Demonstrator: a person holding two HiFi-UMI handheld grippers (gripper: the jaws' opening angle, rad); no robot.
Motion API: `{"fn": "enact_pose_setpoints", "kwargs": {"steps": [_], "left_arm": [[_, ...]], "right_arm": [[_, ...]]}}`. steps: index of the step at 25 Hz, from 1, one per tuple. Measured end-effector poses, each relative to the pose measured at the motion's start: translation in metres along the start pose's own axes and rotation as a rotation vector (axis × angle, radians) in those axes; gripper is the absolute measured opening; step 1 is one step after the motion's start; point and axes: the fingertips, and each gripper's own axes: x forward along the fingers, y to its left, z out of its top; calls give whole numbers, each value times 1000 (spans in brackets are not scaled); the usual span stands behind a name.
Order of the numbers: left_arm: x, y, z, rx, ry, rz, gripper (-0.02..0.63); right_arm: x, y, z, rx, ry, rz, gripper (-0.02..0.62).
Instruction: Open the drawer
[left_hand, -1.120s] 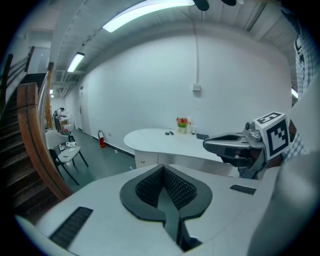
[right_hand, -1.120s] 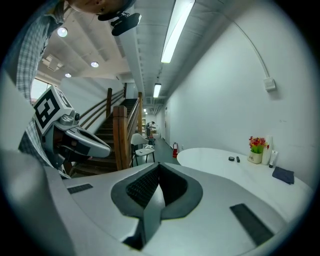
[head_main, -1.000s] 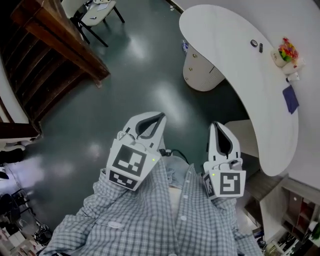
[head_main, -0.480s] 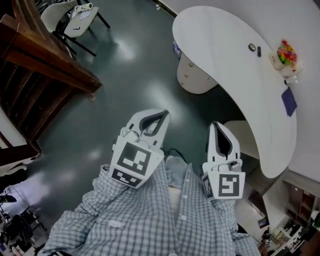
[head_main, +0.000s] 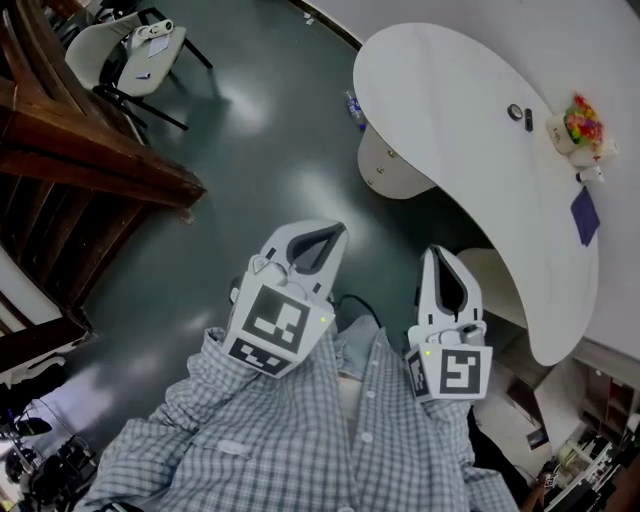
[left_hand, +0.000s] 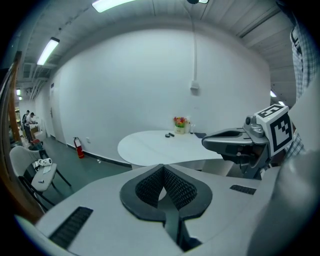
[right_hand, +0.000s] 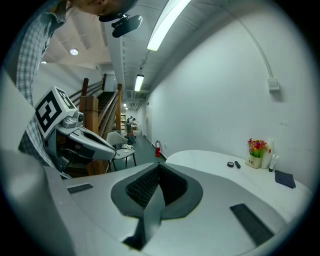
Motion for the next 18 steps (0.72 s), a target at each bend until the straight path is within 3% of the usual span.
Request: {"fn": "enact_pose_setpoints", "kwargs": {"steps": [11, 18], "left_arm": [[27, 36, 4, -12, -5, -78, -2], [43, 35, -13, -33, 28, -83, -2]], "right_arm": [[33, 4, -1, 17, 49, -61, 8], [37, 2, -34, 71, 122, -33, 8]]}}
